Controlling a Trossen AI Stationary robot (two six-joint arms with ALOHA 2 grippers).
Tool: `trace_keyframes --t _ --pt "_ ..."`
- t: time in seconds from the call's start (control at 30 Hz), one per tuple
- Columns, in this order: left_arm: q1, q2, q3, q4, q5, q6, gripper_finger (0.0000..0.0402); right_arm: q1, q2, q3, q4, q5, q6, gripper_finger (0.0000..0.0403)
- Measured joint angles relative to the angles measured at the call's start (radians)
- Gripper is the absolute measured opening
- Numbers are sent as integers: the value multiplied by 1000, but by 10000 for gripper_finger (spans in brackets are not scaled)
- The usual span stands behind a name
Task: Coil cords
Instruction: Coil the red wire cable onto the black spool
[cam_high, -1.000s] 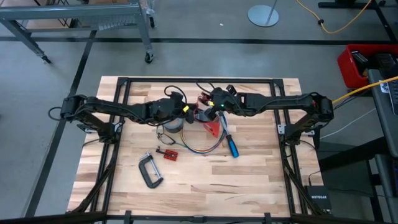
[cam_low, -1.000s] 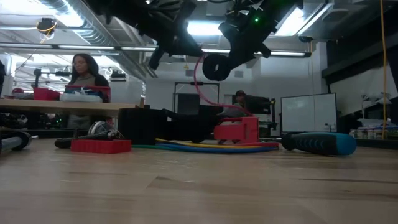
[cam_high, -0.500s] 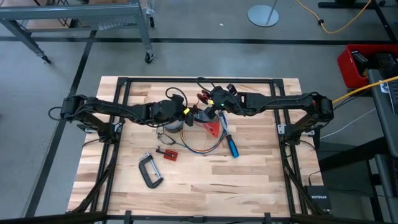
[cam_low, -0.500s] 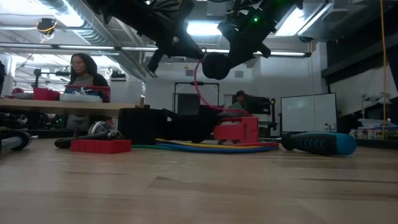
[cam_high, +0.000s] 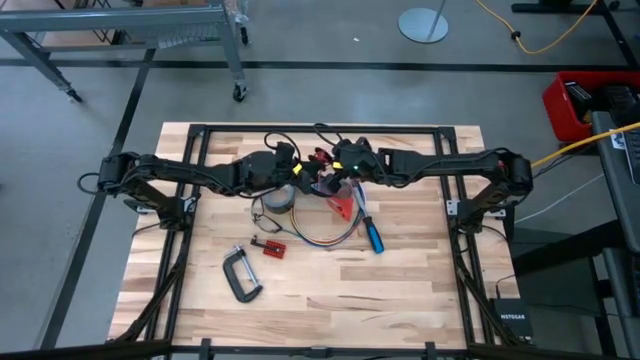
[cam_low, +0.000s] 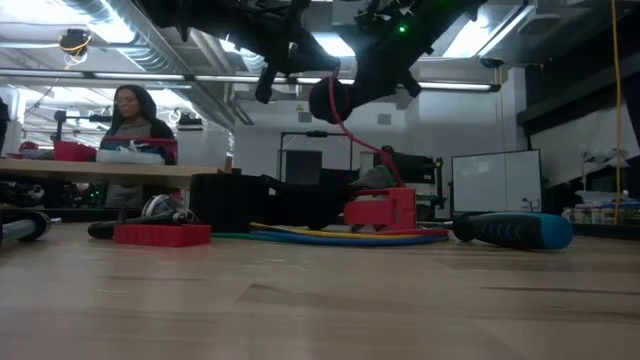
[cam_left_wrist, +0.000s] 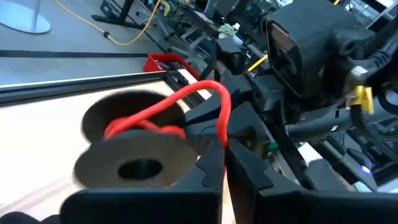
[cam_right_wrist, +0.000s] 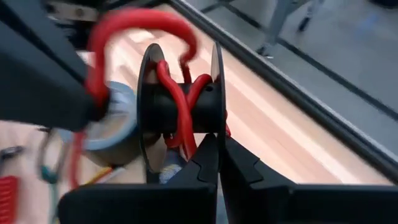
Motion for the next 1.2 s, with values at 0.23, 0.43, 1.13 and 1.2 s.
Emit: trace_keyframes --t 0.23,0.43,1.13,1.2 --pt "-35 0 0 -17 -1 0 0 -3 18 0 67 4 -1 5" --pt "-64 1 -1 -69 -21 4 0 -26 12 4 129 -12 -1 5" --pt "-95 0 0 -228 -278 249 0 -55 -112 5 90 -221 -52 5" --pt "-95 0 1 -226 -294 269 0 -55 -139 5 40 -230 -59 5"
